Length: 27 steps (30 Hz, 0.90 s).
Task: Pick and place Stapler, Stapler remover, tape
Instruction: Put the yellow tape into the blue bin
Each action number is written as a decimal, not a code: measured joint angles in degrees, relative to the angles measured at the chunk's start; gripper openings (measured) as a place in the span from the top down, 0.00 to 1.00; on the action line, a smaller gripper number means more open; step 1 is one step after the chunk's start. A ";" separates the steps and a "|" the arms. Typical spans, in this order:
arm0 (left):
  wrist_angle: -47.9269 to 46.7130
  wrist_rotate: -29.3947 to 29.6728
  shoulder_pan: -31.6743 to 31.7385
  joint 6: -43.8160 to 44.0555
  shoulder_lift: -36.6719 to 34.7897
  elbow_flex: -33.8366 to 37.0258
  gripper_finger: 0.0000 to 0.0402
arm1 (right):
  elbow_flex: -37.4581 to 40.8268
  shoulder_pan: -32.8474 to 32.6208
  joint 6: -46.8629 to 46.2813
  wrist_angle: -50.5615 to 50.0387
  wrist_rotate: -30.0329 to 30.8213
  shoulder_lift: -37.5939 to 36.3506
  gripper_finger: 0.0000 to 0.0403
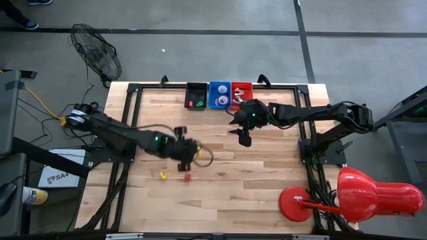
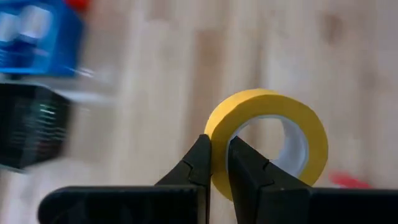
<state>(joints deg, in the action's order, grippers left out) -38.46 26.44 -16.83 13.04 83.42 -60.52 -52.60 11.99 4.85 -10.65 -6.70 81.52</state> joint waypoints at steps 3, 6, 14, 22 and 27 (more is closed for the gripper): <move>4.44 3.89 4.19 -2.67 0.00 -0.28 0.94 | 0.00 0.00 -0.93 3.13 -4.49 0.00 0.56; 12.26 5.92 8.00 -6.79 0.00 -0.28 0.94 | 0.00 -0.02 -0.98 5.80 -8.15 0.00 0.56; 27.04 5.43 15.45 -14.33 -0.03 -0.34 0.94 | -0.10 -0.02 -0.90 8.33 -8.46 -1.00 0.56; 31.49 12.26 18.54 -15.88 0.04 -0.34 0.94 | -0.22 1.16 -17.82 11.73 0.43 -4.13 0.56; 36.03 15.57 18.47 -21.29 0.07 -0.34 0.94 | -0.22 1.91 -20.39 15.71 -0.07 -3.96 0.56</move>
<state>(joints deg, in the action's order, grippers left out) -2.43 42.01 1.64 -8.25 83.48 -60.86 -52.82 13.90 -15.54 5.06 -6.77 77.56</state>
